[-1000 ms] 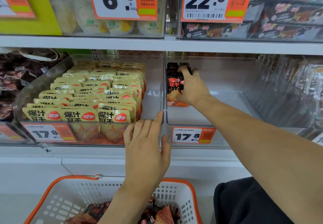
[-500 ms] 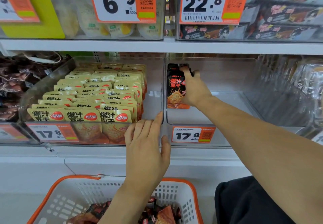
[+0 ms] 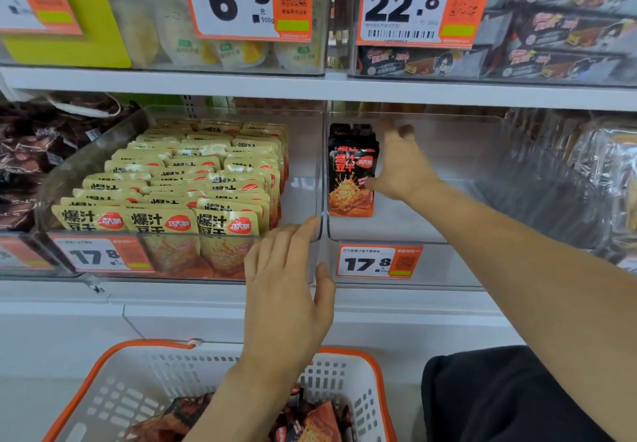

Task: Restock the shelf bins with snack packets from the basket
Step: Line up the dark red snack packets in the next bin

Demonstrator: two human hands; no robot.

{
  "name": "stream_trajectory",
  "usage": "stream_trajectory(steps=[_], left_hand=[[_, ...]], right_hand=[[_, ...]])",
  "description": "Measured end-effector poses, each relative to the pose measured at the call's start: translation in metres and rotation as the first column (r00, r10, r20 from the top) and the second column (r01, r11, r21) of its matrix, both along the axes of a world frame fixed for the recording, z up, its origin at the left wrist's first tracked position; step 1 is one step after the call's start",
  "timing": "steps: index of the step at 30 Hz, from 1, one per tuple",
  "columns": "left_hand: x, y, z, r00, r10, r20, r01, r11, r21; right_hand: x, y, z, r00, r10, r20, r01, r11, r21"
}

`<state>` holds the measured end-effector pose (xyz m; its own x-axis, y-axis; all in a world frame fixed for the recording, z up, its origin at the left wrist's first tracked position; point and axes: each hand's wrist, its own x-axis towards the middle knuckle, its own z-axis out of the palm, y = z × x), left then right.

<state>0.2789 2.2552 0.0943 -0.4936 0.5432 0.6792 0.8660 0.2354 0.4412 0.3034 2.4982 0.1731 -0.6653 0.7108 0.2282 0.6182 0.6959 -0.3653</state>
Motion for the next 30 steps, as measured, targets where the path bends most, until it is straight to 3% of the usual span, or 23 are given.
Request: stream_trajectory(steps=[2,4,7,9,11,13,15,18,23,27,30], left_hand=[[0.009,-0.011,-0.005,0.997,-0.073,0.014,0.070,0.986,0.153],[0.016,-0.022,-0.026,0.990,-0.129,0.063,0.116,0.977,0.177],[0.016,-0.032,-0.085,0.929,-0.118,0.349,0.137,0.990,-0.029],[0.018,-0.040,-0.136,0.869,-0.012,0.494,0.171,0.945,-0.278],[0.024,-0.051,-0.183,0.853,0.073,0.516,0.226,0.840,-0.493],[0.034,-0.068,-0.218,0.859,0.152,0.490,0.281,0.659,-0.698],[0.045,-0.088,-0.245,0.847,0.207,0.490,0.332,0.514,-0.791],[0.059,-0.113,-0.266,0.845,0.226,0.484,0.358,0.433,-0.827],[0.059,-0.119,-0.267,0.827,0.215,0.520,0.372,0.485,-0.791],[0.052,-0.124,-0.268,0.783,0.219,0.583,0.405,0.532,-0.744],[0.048,-0.129,-0.272,0.731,0.257,0.632,0.379,0.618,-0.689]], right_hand=[[0.017,-0.007,0.012,1.000,0.005,0.011,-0.006,0.997,0.079],[0.038,-0.021,0.017,0.993,0.086,-0.083,-0.069,0.980,0.188],[0.070,-0.067,0.012,0.893,0.335,-0.300,-0.242,0.920,0.307],[0.084,-0.108,-0.010,0.817,0.476,-0.324,-0.392,0.872,0.293],[0.093,-0.142,-0.053,0.803,0.564,-0.195,-0.536,0.825,0.177],[0.097,-0.165,-0.111,0.802,0.595,0.045,-0.591,0.803,-0.081],[0.101,-0.177,-0.168,0.774,0.591,0.230,-0.513,0.797,-0.319],[0.104,-0.192,-0.232,0.754,0.541,0.372,-0.306,0.791,-0.530],[0.102,-0.210,-0.311,0.777,0.414,0.475,-0.106,0.829,-0.549],[0.098,-0.218,-0.332,0.741,0.430,0.515,-0.063,0.809,-0.585],[0.094,-0.222,-0.336,0.803,0.345,0.486,-0.061,0.859,-0.508]])
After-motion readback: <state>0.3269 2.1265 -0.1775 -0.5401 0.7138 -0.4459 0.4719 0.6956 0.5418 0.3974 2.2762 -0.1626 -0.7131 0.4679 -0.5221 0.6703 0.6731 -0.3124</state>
